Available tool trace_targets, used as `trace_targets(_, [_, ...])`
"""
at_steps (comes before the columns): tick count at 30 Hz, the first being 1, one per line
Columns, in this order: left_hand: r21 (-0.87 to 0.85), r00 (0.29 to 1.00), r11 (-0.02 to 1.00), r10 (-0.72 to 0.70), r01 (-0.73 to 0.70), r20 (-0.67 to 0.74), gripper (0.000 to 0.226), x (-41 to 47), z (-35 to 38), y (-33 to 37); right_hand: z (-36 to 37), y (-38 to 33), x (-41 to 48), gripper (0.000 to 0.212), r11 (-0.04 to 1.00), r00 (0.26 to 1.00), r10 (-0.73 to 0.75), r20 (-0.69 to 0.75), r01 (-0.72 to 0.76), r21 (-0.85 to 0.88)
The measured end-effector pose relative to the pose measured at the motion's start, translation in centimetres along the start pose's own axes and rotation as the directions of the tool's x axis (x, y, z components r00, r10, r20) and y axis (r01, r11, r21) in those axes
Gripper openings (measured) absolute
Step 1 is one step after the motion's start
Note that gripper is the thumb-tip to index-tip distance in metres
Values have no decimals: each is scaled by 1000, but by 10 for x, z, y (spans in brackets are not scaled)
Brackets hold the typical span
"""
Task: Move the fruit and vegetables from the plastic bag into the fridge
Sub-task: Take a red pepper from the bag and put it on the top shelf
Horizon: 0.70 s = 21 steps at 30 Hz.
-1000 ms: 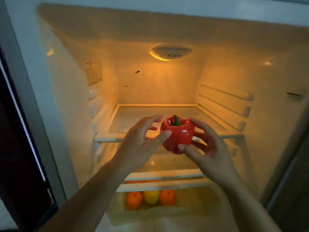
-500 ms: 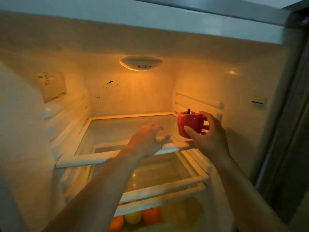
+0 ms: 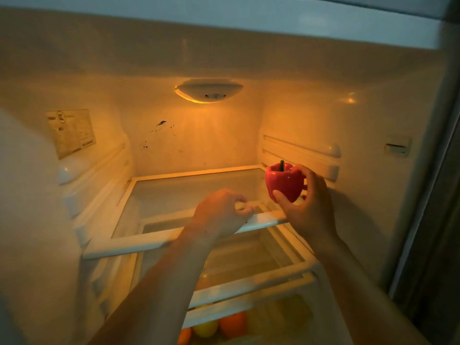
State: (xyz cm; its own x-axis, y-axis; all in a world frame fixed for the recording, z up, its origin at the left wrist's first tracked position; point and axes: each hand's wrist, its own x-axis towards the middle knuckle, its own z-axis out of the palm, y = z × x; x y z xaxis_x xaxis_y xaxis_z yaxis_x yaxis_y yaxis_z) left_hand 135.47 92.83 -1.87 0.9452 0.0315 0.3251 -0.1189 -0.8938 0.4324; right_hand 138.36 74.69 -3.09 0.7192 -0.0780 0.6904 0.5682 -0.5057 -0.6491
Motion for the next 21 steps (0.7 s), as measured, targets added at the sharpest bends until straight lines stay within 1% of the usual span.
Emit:
trace_targets(3, [5,1000,1000,-2,2,-24,31,-3,-3,4,0,-1,-2,74,1000,1000,-14,-12,14,-4])
trace_targets(6, [14,1000,1000,8,-8,-24,31,-5,-5,6,-1,-2,-3,79,1000,1000,7,7,-7,13])
trace_targets(11, [54,999,998,31,-28,-42,34,-9,-6,8,-3,0,-3,79,1000,1000,1,26,-2,21])
trace_targets(17, [128,998,990,57,-59,18,43,-14,-8,14,-2,2,-2,80,1000,999,15,41,-14,-14])
trace_targets(21, [100,996,991,88,-88,1,41,-15,-9,14,-2,3,-4,86,998,999,11,31,-9,-60])
